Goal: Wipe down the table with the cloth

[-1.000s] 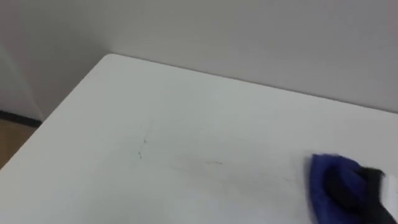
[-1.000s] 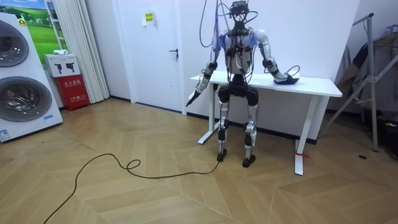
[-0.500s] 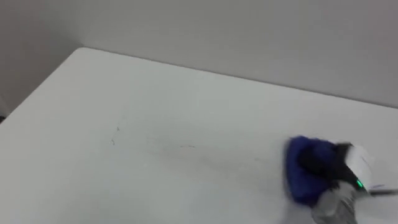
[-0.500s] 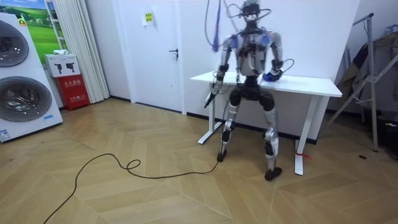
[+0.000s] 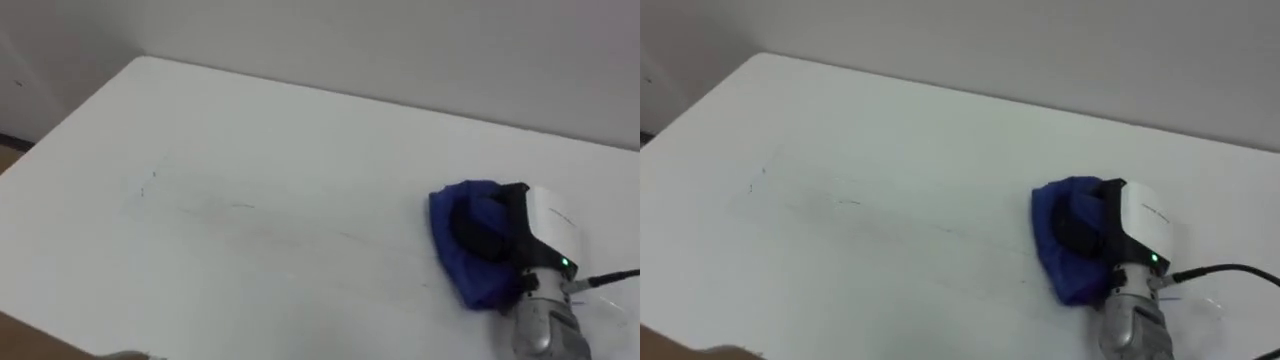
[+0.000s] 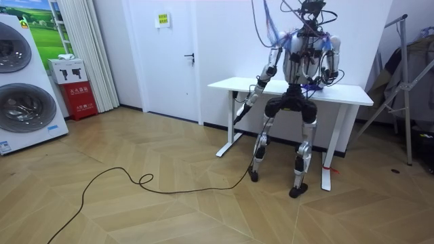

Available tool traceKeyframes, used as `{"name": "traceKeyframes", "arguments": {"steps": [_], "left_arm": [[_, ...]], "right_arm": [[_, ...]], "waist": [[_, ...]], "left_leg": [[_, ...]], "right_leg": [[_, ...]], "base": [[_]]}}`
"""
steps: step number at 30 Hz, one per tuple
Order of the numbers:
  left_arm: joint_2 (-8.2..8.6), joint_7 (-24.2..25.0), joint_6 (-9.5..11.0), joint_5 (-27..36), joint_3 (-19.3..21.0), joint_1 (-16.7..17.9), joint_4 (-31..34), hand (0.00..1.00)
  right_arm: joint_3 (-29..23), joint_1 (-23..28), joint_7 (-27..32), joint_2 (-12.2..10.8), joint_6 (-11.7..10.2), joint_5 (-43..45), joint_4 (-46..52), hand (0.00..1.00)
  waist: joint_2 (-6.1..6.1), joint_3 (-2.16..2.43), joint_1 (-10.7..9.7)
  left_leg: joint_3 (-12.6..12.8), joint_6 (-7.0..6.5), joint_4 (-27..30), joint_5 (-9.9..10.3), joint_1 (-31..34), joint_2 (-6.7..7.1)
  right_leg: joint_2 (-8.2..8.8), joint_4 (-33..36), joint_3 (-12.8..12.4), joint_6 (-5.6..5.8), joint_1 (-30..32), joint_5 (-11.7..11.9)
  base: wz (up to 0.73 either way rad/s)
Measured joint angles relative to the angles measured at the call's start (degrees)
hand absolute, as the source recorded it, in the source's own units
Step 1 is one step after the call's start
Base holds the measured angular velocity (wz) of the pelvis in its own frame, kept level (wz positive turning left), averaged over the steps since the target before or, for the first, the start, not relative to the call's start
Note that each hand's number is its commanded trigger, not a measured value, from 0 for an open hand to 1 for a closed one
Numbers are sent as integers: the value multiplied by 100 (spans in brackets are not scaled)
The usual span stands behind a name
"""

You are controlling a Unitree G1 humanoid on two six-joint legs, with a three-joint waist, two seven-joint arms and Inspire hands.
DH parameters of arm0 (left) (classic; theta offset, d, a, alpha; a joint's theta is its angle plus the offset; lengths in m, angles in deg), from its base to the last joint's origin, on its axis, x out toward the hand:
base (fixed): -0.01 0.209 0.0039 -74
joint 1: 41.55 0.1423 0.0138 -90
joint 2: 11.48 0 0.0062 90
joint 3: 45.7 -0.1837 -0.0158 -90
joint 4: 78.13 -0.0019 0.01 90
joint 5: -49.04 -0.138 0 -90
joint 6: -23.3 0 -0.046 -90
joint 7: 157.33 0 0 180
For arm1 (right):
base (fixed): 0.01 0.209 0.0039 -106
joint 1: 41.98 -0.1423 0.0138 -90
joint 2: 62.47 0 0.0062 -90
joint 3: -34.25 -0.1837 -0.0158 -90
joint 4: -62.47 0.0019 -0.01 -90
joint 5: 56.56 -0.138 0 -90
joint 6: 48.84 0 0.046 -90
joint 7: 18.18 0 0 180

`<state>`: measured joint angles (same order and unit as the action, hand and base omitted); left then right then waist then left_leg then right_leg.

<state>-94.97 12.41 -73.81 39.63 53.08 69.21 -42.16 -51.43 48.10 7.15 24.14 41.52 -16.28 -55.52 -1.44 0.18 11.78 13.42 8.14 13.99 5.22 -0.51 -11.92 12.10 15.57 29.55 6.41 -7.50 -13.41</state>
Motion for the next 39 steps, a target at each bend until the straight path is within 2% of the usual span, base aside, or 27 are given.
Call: {"name": "traceKeyframes", "arguments": {"steps": [1, 2, 5, 7, 8, 10, 11, 12, 14, 17, 21, 22, 25, 26, 27, 28, 29, 30, 31, 32, 33, 34, 35, 36, 37, 38, 39], "left_arm": [[38, -44, -3, 70, -1, -19, -5, 0], [62, -91, -7, 106, 0, -89, -4, 0], [58, -321, -100, 308, -5, -201, 219, 0], [53, -459, -117, 316, -4, -296, 314, 0], [55, -510, -109, 318, -6, -322, 452, 0], [67, -525, -44, 331, -16, -310, 593, 0], [67, -531, -13, 331, -10, -274, 682, 0], [61, -557, 27, 322, 1, -205, 775, 0], [8, -602, 144, 299, 17, -94, 755, 0], [-93, -680, 157, 310, 32, 234, 674, 0], [-92, -680, 92, 314, 31, 429, 671, 0], [-89, -679, 78, 308, 29, 387, 671, 0], [0, -684, 49, 314, 6, 221, 672, 0], [26, -706, 32, 315, -89, 88, 660, 0], [35, -711, 33, 313, -141, 13, 639, 0], [38, -728, 30, 312, -274, -200, 526, 0], [46, -742, 22, 309, -394, -418, 428, 0], [53, -750, 16, 308, -463, -484, 414, 0], [73, -763, 11, 295, -547, -606, 419, 0], [130, -764, 13, 285, -566, -736, 431, 0], [159, -764, 17, 283, -565, -782, 439, 0], [171, -764, 14, 296, -565, -780, 506, 0], [161, -767, -5, 321, -547, -689, 571, 0], [152, -767, -5, 333, -532, -624, 606, 0], [133, -768, -2, 361, -493, -461, 604, 0], [123, -766, -5, 286, -415, -312, 564, 0], [118, -765, 2, 174, -261, -125, 460, 0]], "right_arm": [[100, -120, -34, -36, 104, 0, -1, 100], [162, -211, -58, -67, 173, 0, 0, 100], [369, -403, -166, -185, 404, 4, 16, 100], [497, -452, -168, -208, 451, -12, -18, 100], [538, -501, -186, -189, 431, -49, -105, 100], [521, -449, -242, -182, 385, -45, -125, 100], [474, -403, -241, -183, 319, -50, -124, 100], [379, -293, -230, -181, 205, -49, -123, 100], [250, -72, -112, -173, -13, -50, -140, 100], [88, 252, 42, -171, -235, -279, -141, 100], [6, 373, 172, -172, -291, -427, -163, 100], [7, 315, 179, -168, -261, -431, -193, 100], [160, 78, 34, -200, 62, -439, -176, 100], [285, -30, -90, -230, 301, -430, -70, 100], [371, -92, -183, -233, 441, -415, 7, 100], [653, -286, -397, -257, 688, -351, 128, 100], [1034, -532, -690, -335, 843, -216, 291, 100], [1293, -662, -857, -381, 879, -177, 385, 100], [1870, -957, -1133, -504, 910, -164, 469, 100], [2296, -1219, -1413, -626, 904, -98, 467, 100], [2429, -1288, -1526, -750, 888, 17, 454, 100], [2610, -1360, -1670, -926, 742, 225, 419, 100], [2635, -1285, -1700, -1012, 589, 328, 383, 100], [2612, -1189, -1651, -1011, 526, 326, 357, 100], [2439, -999, -1522, -998, 354, 271, 329, 100], [2239, -726, -1280, -985, 110, 243, 320, 100], [2056, -388, -950, -971, -128, 249, 347, 100]], "waist": [[-26, 22, 61], [-6, 38, 143], [129, 40, 92], [205, 24, 40], [245, 23, -35], [258, 22, -97], [266, 21, -197], [301, 38, -243], [329, 37, -266], [387, 37, -363], [371, 33, -449], [355, 39, -401], [301, 53, -297], [275, 38, -191], [271, 40, -114], [251, 34, 19], [248, 30, 141], [250, 30, 235], [254, 22, 411], [255, 4, 527], [268, -6, 577], [277, -20, 709], [287, -36, 748], [289, -41, 736], [293, -43, 699], [289, -46, 624], [296, -50, 462]], "left_leg": [[80, 60, -150, 40, -83, 7], [155, 62, -286, 42, -133, 37], [156, 43, -375, 42, -124, 83], [136, 38, -375, 45, -121, 94], [87, 38, -376, 44, -114, 97], [55, 38, -377, 44, -111, 103], [13, 38, -382, 44, -114, 116], [-16, 38, -395, 44, -127, 129], [-73, 38, -441, 44, -206, 151], [-148, 31, -448, 54, -301, 181], [-245, 21, -446, 59, -304, 197], [-260, 20, -445, 59, -302, 199], [-273, 11, -432, 51, -309, 198], [-282, 8, -437, 49, -312, 198], [-284, 8, -449, 50, -311, 197], [-286, 10, -456, 52, -259, 177], [-290, 10, -450, 50, -177, 158], [-291, 10, -457, 50, -150, 153], [-304, 11, -470, 49, -91, 139], [-348, 11, -459, 48, -56, 140], [-349, 10, -462, 48, -59, 143], [-369, 9, -468, 52, -48, 146], [-470, 3, -471, 57, -27, 167], [-518, 2, -477, 57, -21, 183], [-580, -1, -489, 59, -27, 203], [-627, -5, -490, 63, -49, 224], [-675, -6, -491, 63, -88, 264]], "right_leg": [[-20, -7, -182, 11, 119, 58], [-26, -41, -350, 11, 247, 150], [-71, -219, -515, 5, 322, 368], [-71, -217, -534, 4, 334, 381], [-73, -217, -532, 4, 331, 381], [-74, -234, -527, 4, 315, 381], [-75, -280, -476, 14, 264, 387], [-72, -300, -431, 17, 225, 388], [-73, -378, -342, 32, 82, 396], [-77, -502, -230, 62, -136, 411], [-71, -499, -163, 71, -197, 417], [-70, -489, -146, 72, -202, 417], [-71, -453, -176, 62, -186, 426], [-79, -411, -262, 45, -120, 436], [-85, -383, -321, 32, -64, 445], [-122, -368, -442, -12, 50, 481], [-166, -362, -539, -48, 194, 522], [-195, -362, -617, -71, 268, 550], [-242, -377, -710, -109, 353, 595], [-249, -387, -710, -110, 406, 603], [-247, -391, -711, -107, 443, 605], [-245, -403, -680, -105, 432, 606], [-239, -447, -583, -96, 365, 612], [-239, -500, -529, -82, 317, 620], [-235, -556, -444, -72, 248, 621], [-234, -623, -382, -52, 165, 615], [-221, -706, -290, -15, 42, 607]], "base": [[-74], [-68], [-36], [-5], [0], [6], [17], [18], [18], [18], [10], [5], [-7], [-24], [-45], [-47], [-51], [-48], [-30], [-16], [8], [20], [30], [37], [32], [34], [33]]}}
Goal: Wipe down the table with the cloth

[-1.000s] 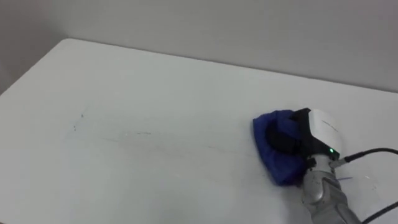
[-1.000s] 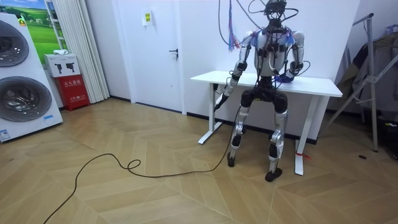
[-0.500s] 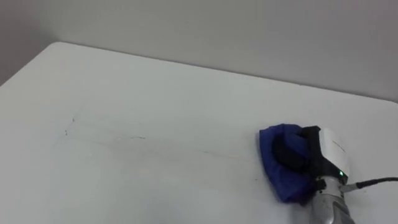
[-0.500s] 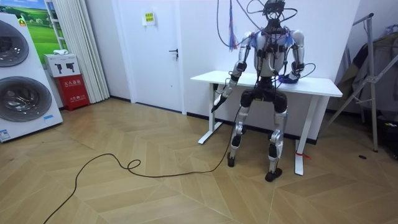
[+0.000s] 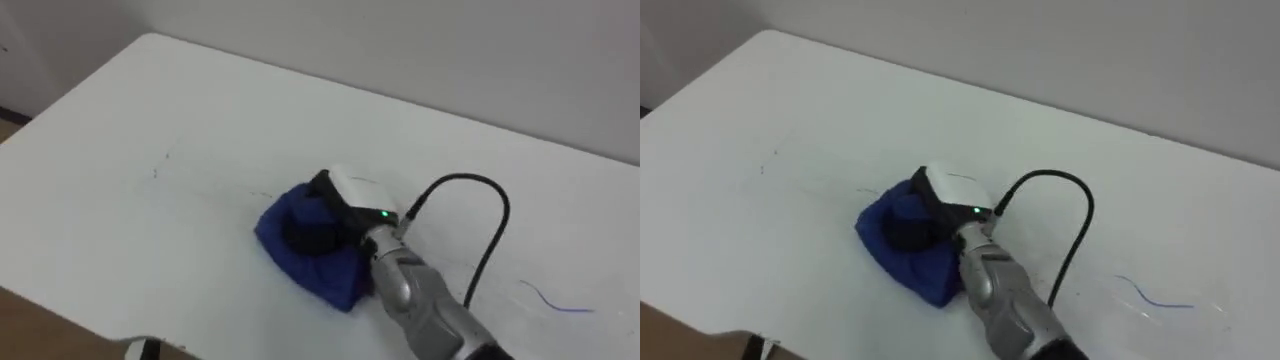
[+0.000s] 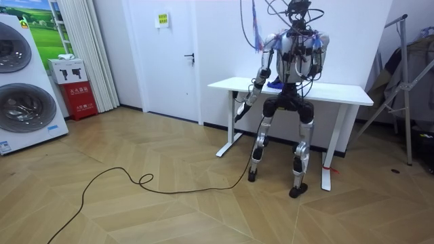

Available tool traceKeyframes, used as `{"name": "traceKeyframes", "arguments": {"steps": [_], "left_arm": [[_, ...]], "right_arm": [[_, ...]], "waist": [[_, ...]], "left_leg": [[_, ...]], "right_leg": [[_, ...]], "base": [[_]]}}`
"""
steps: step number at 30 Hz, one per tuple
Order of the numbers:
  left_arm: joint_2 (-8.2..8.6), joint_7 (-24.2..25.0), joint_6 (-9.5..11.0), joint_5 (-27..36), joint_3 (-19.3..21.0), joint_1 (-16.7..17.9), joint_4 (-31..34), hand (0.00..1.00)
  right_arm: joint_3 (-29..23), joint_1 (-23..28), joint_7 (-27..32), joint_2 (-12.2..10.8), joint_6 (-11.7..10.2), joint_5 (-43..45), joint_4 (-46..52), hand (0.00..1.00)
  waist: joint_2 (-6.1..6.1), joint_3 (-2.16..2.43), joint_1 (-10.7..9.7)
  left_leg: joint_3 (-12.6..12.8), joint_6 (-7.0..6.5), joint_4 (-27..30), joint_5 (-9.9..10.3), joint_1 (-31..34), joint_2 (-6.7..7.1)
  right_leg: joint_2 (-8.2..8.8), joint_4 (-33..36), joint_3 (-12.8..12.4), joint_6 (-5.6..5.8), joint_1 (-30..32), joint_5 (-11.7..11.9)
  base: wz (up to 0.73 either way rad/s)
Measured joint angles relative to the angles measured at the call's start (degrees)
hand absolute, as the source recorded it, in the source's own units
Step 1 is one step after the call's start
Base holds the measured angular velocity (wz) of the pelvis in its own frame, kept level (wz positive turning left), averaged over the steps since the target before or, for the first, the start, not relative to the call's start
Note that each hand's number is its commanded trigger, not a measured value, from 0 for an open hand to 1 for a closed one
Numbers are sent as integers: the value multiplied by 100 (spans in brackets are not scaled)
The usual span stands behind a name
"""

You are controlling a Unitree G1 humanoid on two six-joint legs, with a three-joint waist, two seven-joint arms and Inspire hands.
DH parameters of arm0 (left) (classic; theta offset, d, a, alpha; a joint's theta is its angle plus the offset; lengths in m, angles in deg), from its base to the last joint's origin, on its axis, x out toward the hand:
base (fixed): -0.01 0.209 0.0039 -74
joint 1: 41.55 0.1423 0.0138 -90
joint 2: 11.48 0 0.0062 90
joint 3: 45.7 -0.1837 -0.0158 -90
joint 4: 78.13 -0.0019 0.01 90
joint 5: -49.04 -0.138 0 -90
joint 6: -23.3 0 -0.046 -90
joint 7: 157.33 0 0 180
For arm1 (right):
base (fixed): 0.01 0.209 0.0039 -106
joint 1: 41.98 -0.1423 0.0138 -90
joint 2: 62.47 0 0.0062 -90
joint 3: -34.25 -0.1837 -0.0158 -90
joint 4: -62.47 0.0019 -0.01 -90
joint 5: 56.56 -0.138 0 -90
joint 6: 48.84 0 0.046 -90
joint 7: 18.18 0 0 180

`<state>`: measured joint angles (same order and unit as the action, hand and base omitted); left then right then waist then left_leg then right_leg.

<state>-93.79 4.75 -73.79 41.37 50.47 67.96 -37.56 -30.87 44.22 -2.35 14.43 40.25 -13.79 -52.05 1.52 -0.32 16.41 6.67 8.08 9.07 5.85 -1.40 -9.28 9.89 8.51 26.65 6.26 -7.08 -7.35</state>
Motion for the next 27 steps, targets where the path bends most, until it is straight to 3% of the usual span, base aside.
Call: {"name": "traceKeyframes", "arguments": {"steps": [2, 5, 7, 9, 11, 13, 16, 19, 21, 22, 23, 24, 25, 27], "left_arm": [[-61, -17, -4, -221, 336, 179, -277, 0], [-231, -90, 23, -428, 986, 151, -695, 0], [-363, -147, 142, -424, 1208, 125, -764, 0], [-471, -152, 334, -455, 1251, 73, -678, 0], [-403, -139, 456, -618, 1244, 43, -435, 0], [-409, -142, 560, -630, 1166, -48, -305, 0], [-394, -142, 586, -586, 845, -58, -224, 0], [-314, -152, 583, -537, 474, -109, -253, 0], [-255, -184, 579, -511, 225, -133, -378, 0], [-180, -189, 573, -503, 101, -135, -425, 0], [-137, -196, 564, -477, -62, -213, -582, 0], [-119, -193, 525, -432, -138, -254, -642, 0], [-98, -194, 449, -362, -260, -304, -707, 0], [-6, -192, 354, -179, -290, -430, -836, 0]], "right_arm": [[-309, 675, 640, 169, -239, -16, 229, 100], [-1090, 2013, 1831, 830, -666, -608, 611, 100], [-1744, 2542, 2364, 1038, -927, -1126, 397, 100], [-2579, 2729, 2600, 1173, -1303, -1668, -256, 100], [-3038, 2739, 2568, 1290, -1443, -1987, -660, 100], [-3334, 2739, 2507, 1335, -1455, -2214, -991, 100], [-3466, 2687, 2454, 1347, -1452, -2216, -1235, 100], [-3397, 2399, 2383, 1275, -1217, -2198, -1233, 100], [-3271, 2226, 2327, 1235, -878, -2149, -1037, 100], [-3169, 2053, 2205, 1169, -572, -1928, -817, 100], [-2926, 1875, 2032, 1089, -329, -1630, -547, 100], [-2736, 1741, 1946, 1039, -244, -1470, -448, 100], [-2258, 1397, 1742, 922, -65, -1214, -300, 100], [-1352, 680, 1120, 736, 96, -649, -132, 100]], "waist": [[106, -24, -342], [128, 4, -747], [158, 11, -972], [205, 35, -1232], [208, 81, -1363], [248, 111, -1406], [229, 122, -1410], [149, 121, -1206], [104, 118, -1138], [52, 97, -1055], [1, 92, -913], [-22, 92, -865], [-48, 76, -763], [-91, 0, -569]], "left_leg": [[-81, -8, 7, 4, -25, 54], [-77, -40, 38, 23, -10, 101], [-48, -68, 67, 44, -5, 119], [-41, -117, 165, 74, 54, 164], [-39, -169, 264, 104, 145, 223], [-59, -194, 307, 114, 170, 265], [-48, -182, 323, 166, 98, 261], [-60, -176, 263, 164, -22, 236], [-115, -166, 268, 157, -37, 212], [-211, -169, 267, 162, -30, 206], [-287, -204, 263, 186, 11, 184], [-370, -206, 263, 189, 49, 182], [-486, -206, 261, 189, 115, 164], [-629, -197, 280, 180, 206, 93]], "right_leg": [[29, -53, 110, 54, -124, -31], [82, -39, 93, 140, -133, -88], [120, 14, 21, 219, -107, -142], [135, 37, -327, 286, -75, -209], [219, 175, -399, 287, 39, -209], [250, 216, -466, 244, 48, -176], [238, 234, -519, 154, -37, -77], [172, 236, -677, 82, -45, 11], [109, 245, -767, 31, -21, 59], [42, 244, -853, -20, 43, 118], [-35, 255, -963, -47, 170, 146], [-70, 272, -1000, -53, 236, 151], [-158, 331, -1100, -39, 375, 133], [-261, 334, -1137, -60, 522, 84]], "base": [[30], [5], [-5], [-2], [0], [2], [-6], [-31], [-28], [-56], [-58], [-50], [-34], [-10]]}}
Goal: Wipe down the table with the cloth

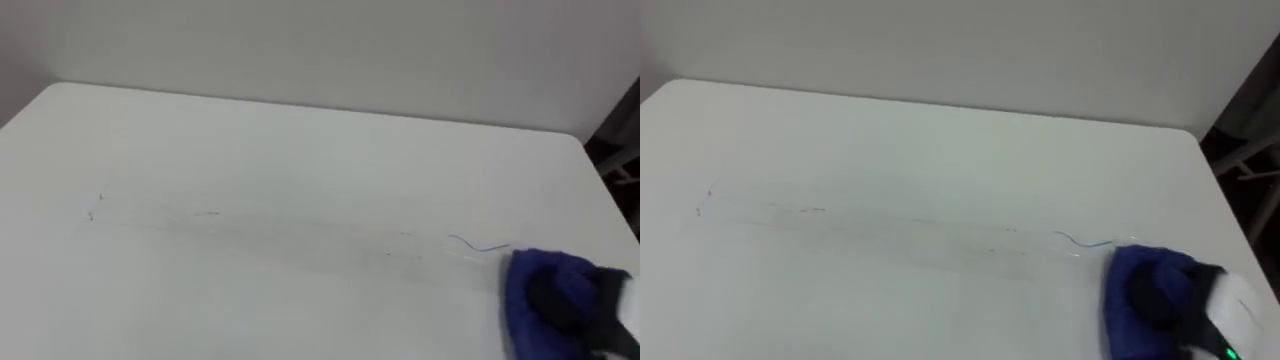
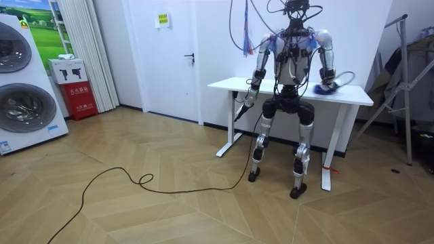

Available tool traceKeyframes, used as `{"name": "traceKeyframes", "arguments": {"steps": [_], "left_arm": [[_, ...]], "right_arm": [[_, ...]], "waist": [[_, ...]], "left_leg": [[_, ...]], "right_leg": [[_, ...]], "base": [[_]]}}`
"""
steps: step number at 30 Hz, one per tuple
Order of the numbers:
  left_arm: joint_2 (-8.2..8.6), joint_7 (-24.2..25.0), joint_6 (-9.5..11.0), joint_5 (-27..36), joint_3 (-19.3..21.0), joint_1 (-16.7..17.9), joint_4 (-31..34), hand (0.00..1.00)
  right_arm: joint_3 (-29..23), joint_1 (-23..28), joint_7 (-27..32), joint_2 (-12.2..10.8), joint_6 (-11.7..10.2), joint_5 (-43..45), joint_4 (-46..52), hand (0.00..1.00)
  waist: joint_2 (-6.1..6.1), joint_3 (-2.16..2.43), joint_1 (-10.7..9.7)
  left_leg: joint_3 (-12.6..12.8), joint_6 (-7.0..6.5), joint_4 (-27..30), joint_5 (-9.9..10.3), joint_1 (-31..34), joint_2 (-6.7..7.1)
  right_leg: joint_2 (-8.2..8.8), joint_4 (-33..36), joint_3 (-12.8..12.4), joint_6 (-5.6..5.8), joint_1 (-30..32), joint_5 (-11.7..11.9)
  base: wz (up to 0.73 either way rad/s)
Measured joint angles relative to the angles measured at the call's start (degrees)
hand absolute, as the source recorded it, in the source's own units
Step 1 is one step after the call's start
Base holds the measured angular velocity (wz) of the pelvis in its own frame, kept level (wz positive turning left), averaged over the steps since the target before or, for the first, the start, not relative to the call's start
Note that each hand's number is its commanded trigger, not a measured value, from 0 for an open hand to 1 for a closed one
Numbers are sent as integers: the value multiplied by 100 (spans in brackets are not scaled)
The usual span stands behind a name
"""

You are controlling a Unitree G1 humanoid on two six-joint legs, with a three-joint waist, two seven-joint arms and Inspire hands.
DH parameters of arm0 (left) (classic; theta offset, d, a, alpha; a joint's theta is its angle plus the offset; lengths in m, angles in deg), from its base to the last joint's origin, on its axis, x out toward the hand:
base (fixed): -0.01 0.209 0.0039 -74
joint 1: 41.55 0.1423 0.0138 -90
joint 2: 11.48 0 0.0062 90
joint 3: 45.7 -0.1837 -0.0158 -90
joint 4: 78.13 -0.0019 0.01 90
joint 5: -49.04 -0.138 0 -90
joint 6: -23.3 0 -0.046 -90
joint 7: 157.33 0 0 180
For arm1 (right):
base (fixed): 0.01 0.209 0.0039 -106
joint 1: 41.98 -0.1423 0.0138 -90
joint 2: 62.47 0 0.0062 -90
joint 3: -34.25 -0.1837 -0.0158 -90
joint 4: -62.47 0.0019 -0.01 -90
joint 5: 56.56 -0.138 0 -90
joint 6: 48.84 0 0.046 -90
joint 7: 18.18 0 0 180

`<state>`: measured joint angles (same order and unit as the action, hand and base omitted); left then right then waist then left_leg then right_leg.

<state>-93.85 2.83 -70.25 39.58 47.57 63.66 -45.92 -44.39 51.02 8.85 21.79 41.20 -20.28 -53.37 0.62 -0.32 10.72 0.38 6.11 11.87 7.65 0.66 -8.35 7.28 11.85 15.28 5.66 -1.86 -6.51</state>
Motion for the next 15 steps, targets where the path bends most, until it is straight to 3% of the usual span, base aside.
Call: {"name": "traceKeyframes", "arguments": {"steps": [1, 3, 5, 6, 7, 8, 11, 13, 15], "left_arm": [[24, 2, -24, 9, 0, -18, 0, 0], [95, 27, -60, 46, 0, 77, 4, 0], [83, 46, -186, 103, 105, 378, 68, 0], [73, 52, -250, 106, 165, 481, 103, 0], [49, 87, -347, 94, 335, 652, 175, 0], [-10, 162, -372, 94, 466, 799, 265, 0], [-99, 281, -366, 1, 763, 916, 258, 0], [-158, 281, -340, -81, 798, 865, 275, 0], [-222, 277, -334, -211, 933, 760, 279, 0]], "right_arm": [[191, -124, -138, -49, -3, 131, 8, 100], [601, -380, -432, -229, -34, 421, -10, 100], [624, -367, -438, -210, -96, 442, -81, 100], [586, -329, -398, -184, -167, 422, -103, 100], [502, -130, -331, -116, -350, 403, -92, 100], [437, 39, -265, -62, -551, 329, -102, 100], [96, 339, -42, -46, -928, -177, -357, 100], [-218, 464, 198, 69, -929, -372, -455, 100], [-564, 544, 316, 178, -929, -546, -640, 100]], "waist": [[-2, -16, 25], [-52, -4, 263], [-23, 1, 237], [-21, 21, 225], [58, 40, 184], [159, 42, 135], [258, 34, -9], [253, 35, -86], [258, 45, -106]], "left_leg": [[-52, 7, 8, -8, 15, 1], [-168, 5, 81, -14, 97, 52], [-257, 20, 82, -58, 168, 167], [-271, 17, 78, -71, 167, 207], [-368, -12, 68, -58, 138, 305], [-454, -70, 57, -70, 92, 375], [-529, -172, 132, -15, -34, 531], [-586, -212, 140, 15, -18, 617], [-673, -218, 142, 30, -36, 682]], "right_leg": [[1, -4, 32, -15, 47, -17], [40, -2, 131, -49, 60, -62], [111, -41, 229, 31, -17, -69], [142, -44, 233, 51, -46, -80], [174, -60, 235, 83, -122, -99], [187, -155, 243, 90, -246, -91], [336, -216, 413, 117, -529, -87], [387, -239, 434, 222, -586, -140], [390, -294, 401, 244, -660, -154]], "base": [[22], [24], [32], [44], [46], [41], [34], [24], [20]]}}
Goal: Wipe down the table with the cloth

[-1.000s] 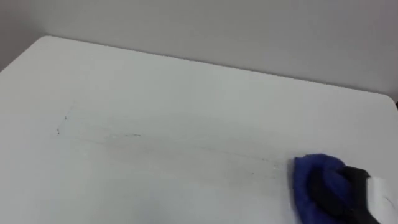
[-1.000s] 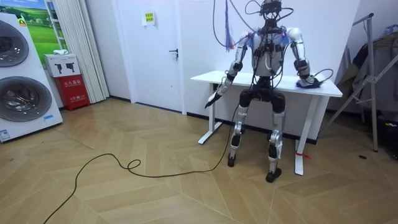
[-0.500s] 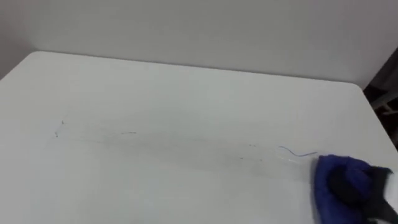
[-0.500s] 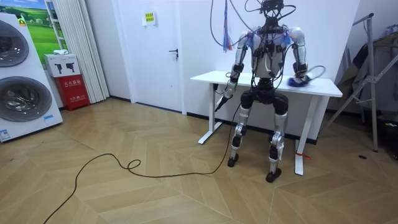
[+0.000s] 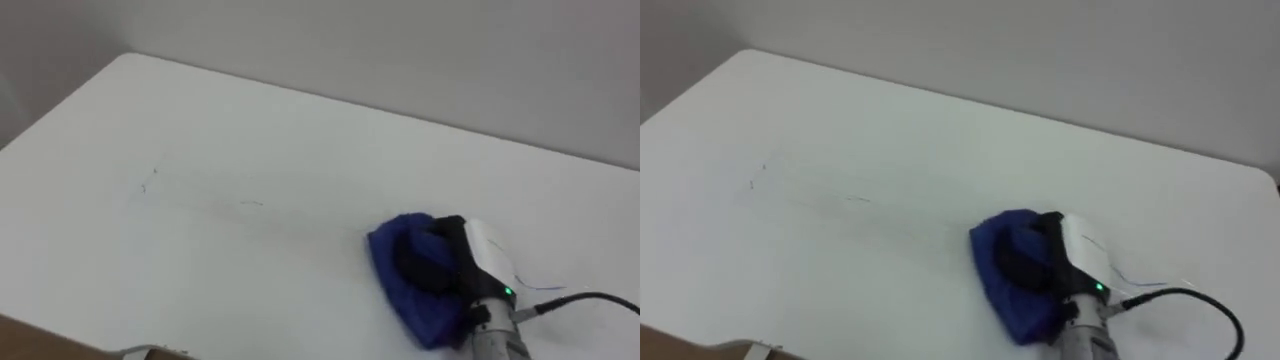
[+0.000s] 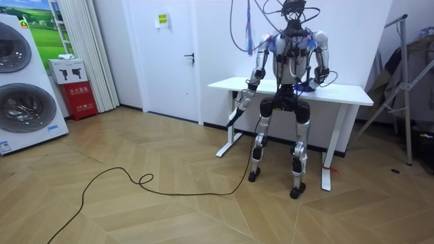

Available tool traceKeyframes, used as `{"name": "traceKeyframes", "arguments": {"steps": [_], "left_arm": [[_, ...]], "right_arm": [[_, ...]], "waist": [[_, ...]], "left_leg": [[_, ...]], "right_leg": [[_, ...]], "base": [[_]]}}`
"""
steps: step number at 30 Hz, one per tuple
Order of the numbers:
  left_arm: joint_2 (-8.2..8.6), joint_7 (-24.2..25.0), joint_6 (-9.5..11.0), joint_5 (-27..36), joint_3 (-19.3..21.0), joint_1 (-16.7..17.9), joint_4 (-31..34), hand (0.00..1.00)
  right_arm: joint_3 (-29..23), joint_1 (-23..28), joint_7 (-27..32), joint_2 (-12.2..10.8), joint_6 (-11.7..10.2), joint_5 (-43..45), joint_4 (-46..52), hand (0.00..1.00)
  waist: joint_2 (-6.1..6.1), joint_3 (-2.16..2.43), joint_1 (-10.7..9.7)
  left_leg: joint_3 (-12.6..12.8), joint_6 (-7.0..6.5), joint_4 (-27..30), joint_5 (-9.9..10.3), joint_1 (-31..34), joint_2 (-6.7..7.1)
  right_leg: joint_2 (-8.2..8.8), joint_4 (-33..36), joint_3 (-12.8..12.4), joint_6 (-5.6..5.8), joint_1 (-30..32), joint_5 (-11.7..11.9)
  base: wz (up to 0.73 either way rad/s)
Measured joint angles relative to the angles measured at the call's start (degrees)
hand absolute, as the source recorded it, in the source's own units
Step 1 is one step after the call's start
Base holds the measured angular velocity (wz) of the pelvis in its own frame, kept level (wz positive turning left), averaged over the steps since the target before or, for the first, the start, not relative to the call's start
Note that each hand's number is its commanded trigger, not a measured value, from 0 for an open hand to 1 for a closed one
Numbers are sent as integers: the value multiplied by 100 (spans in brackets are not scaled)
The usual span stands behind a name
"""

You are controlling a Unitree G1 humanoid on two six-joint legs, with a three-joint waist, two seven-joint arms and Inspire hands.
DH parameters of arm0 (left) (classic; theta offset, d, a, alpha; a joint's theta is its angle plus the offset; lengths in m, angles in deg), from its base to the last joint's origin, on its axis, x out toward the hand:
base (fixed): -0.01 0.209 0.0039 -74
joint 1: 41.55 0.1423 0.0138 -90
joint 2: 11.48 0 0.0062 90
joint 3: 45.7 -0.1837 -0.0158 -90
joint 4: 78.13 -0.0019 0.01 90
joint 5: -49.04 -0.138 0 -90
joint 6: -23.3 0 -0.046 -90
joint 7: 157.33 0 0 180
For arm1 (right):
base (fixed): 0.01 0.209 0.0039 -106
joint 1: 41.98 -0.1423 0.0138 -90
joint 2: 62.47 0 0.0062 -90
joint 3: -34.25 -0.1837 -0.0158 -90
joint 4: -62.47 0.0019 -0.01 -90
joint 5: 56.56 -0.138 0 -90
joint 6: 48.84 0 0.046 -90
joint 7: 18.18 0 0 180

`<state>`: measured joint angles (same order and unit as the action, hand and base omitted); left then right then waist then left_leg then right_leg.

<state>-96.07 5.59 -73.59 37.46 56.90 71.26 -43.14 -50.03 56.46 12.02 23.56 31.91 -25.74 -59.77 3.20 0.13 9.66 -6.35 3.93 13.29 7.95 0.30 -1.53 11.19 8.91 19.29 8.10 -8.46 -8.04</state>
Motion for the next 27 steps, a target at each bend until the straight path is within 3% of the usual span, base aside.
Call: {"name": "traceKeyframes", "arguments": {"steps": [2, 6, 8, 10, 12, 15, 19, 21, 22, 24, 26, 27], "left_arm": [[-33, -1, 46, -41, 9, -137, 106, 0], [19, -43, 52, -36, -327, -288, 212, 0], [84, -41, -34, -36, -554, -456, 203, 0], [121, -43, -39, -38, -640, -542, 209, 0], [118, -32, -41, -34, -717, -582, 212, 0], [119, -11, -36, -38, -721, -548, 215, 0], [20, 130, -54, 8, -553, -147, 217, 0], [-6, 182, -56, 2, -323, -33, 212, 0], [-53, 232, -48, -39, -126, 31, 212, 0], [-179, 276, -50, -49, 111, 184, 212, 0], [-339, 286, -48, -53, 391, 252, 212, 0], [-364, 286, -46, -58, 447, 255, 214, 0]], "right_arm": [[-176, -95, 18, 158, -2, -156, -250, 100], [-104, -416, -177, 154, 197, -223, -345, 100], [46, -707, -326, 52, 669, -149, -223, 100], [237, -989, -556, 33, 1038, 11, -97, 100], [480, -1309, -841, 8, 1201, 83, -45, 100], [680, -1696, -1017, -59, 1042, 92, -375, 100], [296, -1856, -907, 25, 587, -149, -1030, 100], [-75, -1699, -810, 169, 339, -184, -1271, 100], [-448, -1571, -731, 249, 193, -196, -1415, 100], [-974, -1447, -671, 425, 115, -257, -1626, 100], [-1445, -1313, -577, 859, 101, -552, -2116, 100], [-1563, -1287, -572, 964, 104, -593, -2257, 100]], "waist": [[-27, 8, -5], [-69, 16, 26], [-73, 18, 154], [-78, 16, 346], [-74, 10, 378], [-80, -17, 507], [-36, -31, 399], [1, -26, 303], [43, -2, 223], [100, 8, 113], [152, 52, 42], [156, 54, 24]], "left_leg": [[-21, -19, 46, -7, 17, 11], [-26, -19, 116, -5, 36, 6], [19, 33, 61, -17, 83, -21], [19, 48, 36, -46, 115, -54], [13, 59, 25, -89, 170, -93], [-9, 67, 23, -94, 209, -102], [-149, 69, -5, -93, 233, -61], [-267, 40, 42, -112, 265, -15], [-357, 37, 57, -116, 302, 18], [-413, 39, 52, -116, 338, 32], [-417, 32, 46, -108, 340, 43], [-417, 31, 34, -101, 333, 44]], "right_leg": [[6, 9, 12, -41, -36, 33], [32, 108, 39, -63, 1, 17], [2, 113, -68, -21, 156, 8], [-61, 114, -212, -64, 295, 79], [-91, 179, -220, -123, 370, 116], [-115, 184, -249, -143, 413, 121], [-114, 101, -85, -99, 325, 71], [-83, 67, 92, -82, 258, 19], [-62, 78, 195, -66, 243, -18], [-58, 77, 269, -68, 238, -31], [-58, 76, 286, -115, 204, -1], [-58, 72, 290, -115, 191, -1]], "base": [[9], [-1], [-26], [-29], [-4], [2], [19], [47], [36], [21], [5], [5]]}}
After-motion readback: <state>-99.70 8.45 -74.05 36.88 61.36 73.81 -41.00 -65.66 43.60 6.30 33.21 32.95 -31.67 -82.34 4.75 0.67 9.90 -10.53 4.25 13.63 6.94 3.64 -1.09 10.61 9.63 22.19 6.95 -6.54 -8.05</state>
